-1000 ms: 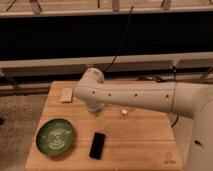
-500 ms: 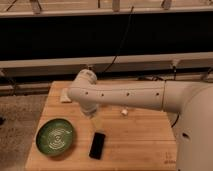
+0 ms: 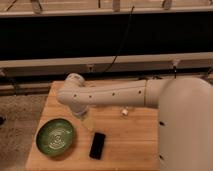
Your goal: Push the ceramic bowl across the table
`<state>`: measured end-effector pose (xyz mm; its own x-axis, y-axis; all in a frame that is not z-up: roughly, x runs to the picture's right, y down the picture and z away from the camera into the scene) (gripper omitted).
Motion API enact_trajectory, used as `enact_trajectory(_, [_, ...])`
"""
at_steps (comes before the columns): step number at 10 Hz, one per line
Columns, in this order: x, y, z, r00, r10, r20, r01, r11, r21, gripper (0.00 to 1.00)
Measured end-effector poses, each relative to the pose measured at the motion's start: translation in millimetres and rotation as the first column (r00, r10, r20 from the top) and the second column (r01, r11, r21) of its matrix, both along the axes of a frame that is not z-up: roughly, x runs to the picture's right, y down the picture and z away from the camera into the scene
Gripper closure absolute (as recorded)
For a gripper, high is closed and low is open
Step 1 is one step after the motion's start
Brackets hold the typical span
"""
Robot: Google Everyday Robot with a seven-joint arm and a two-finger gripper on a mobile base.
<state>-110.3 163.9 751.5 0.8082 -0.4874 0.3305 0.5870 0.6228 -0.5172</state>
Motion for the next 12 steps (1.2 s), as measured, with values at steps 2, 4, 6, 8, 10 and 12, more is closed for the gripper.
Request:
enact_trajectory(2, [-2, 7, 3.1, 1.0, -0.01, 0.013, 0.01, 0.9998, -0.014, 0.42])
enact_trajectory(4, [-7, 23, 16.7, 0.999, -0.017, 0.037, 0.018, 0.9995, -0.026, 0.53])
enact_trajectory(6, [-4, 27, 21.0, 0.998, -0.032, 0.06, 0.034, 0.9989, -0.032, 0.41])
enact_trajectory(8, [-6, 27, 23.8, 0.997, -0.031, 0.069, 0.033, 0.9988, -0.036, 0.3])
enact_trajectory(10, [-29, 34, 30.2, 0.995, -0.042, 0.085, 0.045, 0.9981, -0.041, 0.4])
enact_trajectory(12, [-39, 36, 31.5, 0.993, -0.05, 0.105, 0.055, 0.9977, -0.041, 0.58])
